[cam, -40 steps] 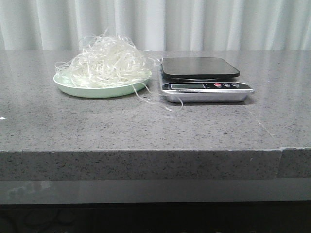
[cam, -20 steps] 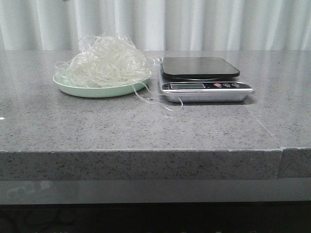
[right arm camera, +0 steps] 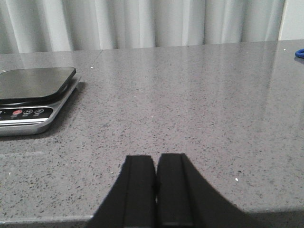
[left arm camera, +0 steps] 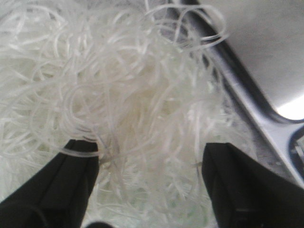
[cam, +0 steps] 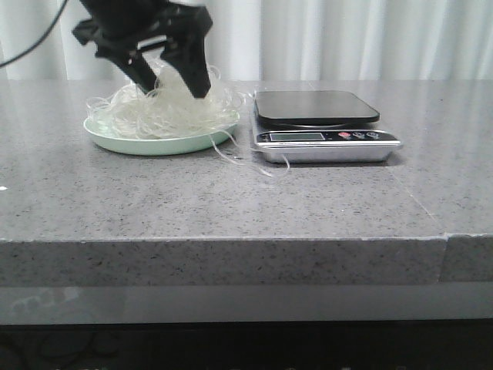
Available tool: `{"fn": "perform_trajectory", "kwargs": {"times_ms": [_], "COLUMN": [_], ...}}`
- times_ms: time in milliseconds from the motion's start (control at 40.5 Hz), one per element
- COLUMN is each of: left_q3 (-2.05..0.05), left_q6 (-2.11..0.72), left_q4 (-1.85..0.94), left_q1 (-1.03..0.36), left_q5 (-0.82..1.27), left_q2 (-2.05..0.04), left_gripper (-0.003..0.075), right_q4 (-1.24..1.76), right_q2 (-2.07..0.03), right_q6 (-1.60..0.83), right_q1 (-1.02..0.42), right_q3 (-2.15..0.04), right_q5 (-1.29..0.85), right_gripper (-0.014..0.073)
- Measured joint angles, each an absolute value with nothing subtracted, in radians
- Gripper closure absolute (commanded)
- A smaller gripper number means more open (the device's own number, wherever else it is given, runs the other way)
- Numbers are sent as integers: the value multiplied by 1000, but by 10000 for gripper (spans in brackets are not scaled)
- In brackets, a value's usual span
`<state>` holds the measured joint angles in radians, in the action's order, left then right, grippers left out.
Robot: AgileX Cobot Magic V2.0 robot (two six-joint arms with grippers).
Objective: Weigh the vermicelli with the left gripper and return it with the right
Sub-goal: 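Lower the left gripper into the vermicelli pile and grasp it, lift, then carry the vermicelli with the left gripper over the scale pan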
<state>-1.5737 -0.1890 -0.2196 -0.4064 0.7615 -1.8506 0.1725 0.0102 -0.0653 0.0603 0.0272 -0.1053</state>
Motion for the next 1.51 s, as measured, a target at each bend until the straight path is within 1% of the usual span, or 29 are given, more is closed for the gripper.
{"fn": "perform_trajectory", "kwargs": {"times_ms": [148,198,222,272,297,321,346,396,593,742,1038,1508], "left_q3": [-1574,-1576,-1576,-1576,-1576,-1576,-1576,-1576,-1581,-1632,-1849,-2241], "left_q6": [-189,-189,-189,-189,-189,-189,-189,-189,-189,-189,-189,-187], "left_q4": [-206,-205,-205,-205,-204,-204,-204,-204,-202,-202,-199,-196], "left_q1": [-406,-406,-406,-406,-406,-406,-406,-406,-406,-406,-406,-406], "left_q5": [758,758,760,766,770,775,777,785,816,872,997,1060], "left_q2": [-1853,-1853,-1853,-1853,-1853,-1853,-1853,-1853,-1853,-1853,-1843,-1810], "left_gripper": [337,404,423,510,534,581,594,570,575,575,575,575], "right_q4": [172,172,172,172,172,172,172,172,172,172,172,172], "right_q2": [10,10,10,10,10,10,10,10,10,10,10,10], "right_q6": [-65,-65,-65,-65,-65,-65,-65,-65,-65,-65,-65,-65], "right_q1": [60,60,60,60,60,60,60,60,60,60,60,60], "right_q3": [27,27,27,27,27,27,27,27,27,27,27,27], "right_q5": [-108,-108,-108,-108,-108,-108,-108,-108,-110,-110,-110,-110], "right_gripper": [442,442,442,442,442,442,442,442,442,442,442,442]}}
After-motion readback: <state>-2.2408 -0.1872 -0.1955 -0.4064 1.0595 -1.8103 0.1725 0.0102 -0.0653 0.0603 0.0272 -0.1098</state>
